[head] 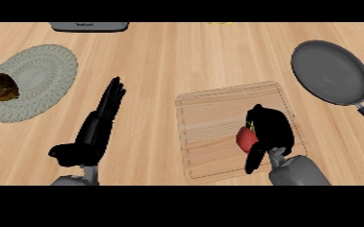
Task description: Pick the bell pepper from the cutting board and place it in the pan
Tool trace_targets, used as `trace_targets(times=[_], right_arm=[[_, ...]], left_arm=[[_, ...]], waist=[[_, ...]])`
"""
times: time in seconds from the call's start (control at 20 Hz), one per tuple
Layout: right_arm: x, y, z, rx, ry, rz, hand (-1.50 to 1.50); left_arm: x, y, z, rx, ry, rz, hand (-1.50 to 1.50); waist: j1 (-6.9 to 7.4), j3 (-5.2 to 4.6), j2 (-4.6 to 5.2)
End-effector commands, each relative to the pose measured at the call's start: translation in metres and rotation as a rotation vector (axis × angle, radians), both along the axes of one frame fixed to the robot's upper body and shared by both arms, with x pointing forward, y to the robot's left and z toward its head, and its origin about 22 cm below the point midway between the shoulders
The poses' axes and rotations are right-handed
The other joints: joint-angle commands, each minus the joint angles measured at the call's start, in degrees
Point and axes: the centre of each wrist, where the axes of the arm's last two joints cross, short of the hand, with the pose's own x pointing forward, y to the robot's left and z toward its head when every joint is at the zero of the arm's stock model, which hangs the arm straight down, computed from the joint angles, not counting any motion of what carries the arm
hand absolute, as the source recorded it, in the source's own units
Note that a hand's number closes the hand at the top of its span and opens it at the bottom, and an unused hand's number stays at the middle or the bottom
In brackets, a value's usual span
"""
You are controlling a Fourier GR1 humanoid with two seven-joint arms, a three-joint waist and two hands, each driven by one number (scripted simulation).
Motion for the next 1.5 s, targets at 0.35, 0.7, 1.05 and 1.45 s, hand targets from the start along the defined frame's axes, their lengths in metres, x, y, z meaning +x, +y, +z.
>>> trace_targets(times=[0.35,0.7,1.05,1.45], right_arm=[[0.023,-0.009,0.036,0.244,-0.285,0.108,1.50],[0.014,-0.016,0.091,0.232,-0.626,0.031,1.50],[0.007,-0.042,0.112,0.408,-0.730,-0.154,1.50],[0.052,-0.122,0.078,0.494,-0.782,-0.330,1.50]], left_arm=[[0.006,-0.001,-0.004,-0.005,0.020,-0.025,0.00],[0.003,0.002,-0.002,0.007,0.012,0.007,0.00],[0.005,-0.009,-0.006,-0.010,-0.003,-0.007,0.00],[0.007,0.000,-0.003,-0.001,-0.002,-0.004,0.00]], waist=[[0.02,0.45,0.59],[-0.29,0.44,0.43],[-0.35,0.43,0.50],[0.48,0.49,0.86]])
